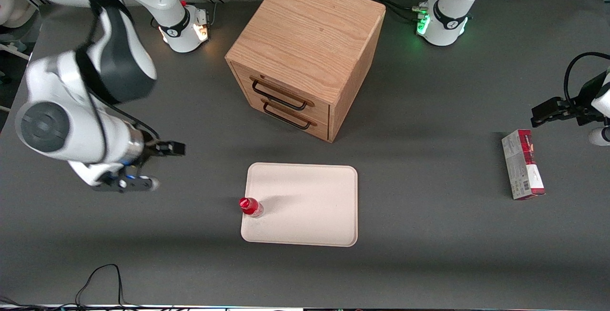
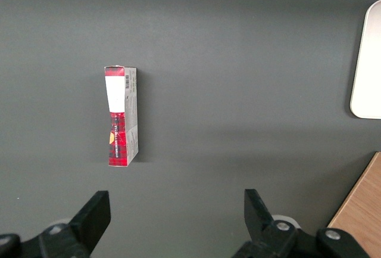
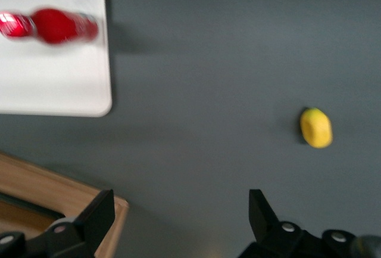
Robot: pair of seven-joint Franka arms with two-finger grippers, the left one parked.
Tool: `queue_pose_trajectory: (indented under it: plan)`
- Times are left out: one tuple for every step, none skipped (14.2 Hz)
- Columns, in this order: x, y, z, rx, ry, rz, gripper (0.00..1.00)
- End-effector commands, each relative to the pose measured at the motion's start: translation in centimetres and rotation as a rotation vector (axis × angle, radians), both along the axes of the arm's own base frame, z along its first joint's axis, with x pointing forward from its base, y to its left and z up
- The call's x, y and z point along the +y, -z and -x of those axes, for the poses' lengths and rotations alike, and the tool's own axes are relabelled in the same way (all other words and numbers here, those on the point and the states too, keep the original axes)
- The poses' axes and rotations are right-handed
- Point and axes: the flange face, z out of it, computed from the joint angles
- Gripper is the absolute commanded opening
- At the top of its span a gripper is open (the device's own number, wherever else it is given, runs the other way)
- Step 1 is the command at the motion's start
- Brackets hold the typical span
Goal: Place coke bottle on tray
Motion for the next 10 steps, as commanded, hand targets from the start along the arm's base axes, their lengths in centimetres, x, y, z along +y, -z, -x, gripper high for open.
queue_pose_trajectory:
  plan:
    - [-3.9,-2.9,5.6,-0.023,-0.07,-0.045,1.0]
    - [-4.6,-4.3,6.9,-0.039,-0.099,-0.05,1.0]
    - [-5.1,-5.4,7.7,-0.053,-0.12,-0.054,1.0]
    - [-5.8,-6.0,7.9,-0.056,-0.149,-0.059,1.0]
    - [-6.2,-6.6,8.3,-0.059,-0.184,-0.066,1.0]
    - [-6.7,-7.2,8.5,-0.062,-0.183,-0.066,1.0]
    - [-6.9,-7.5,8.5,-0.069,-0.177,-0.066,1.0]
    - [-6.8,-7.7,8.5,-0.073,-0.169,-0.066,1.0]
    - [-6.9,-7.8,8.4,-0.075,-0.168,-0.066,1.0]
    - [-6.9,-7.8,8.5,-0.07,-0.169,-0.066,1.0]
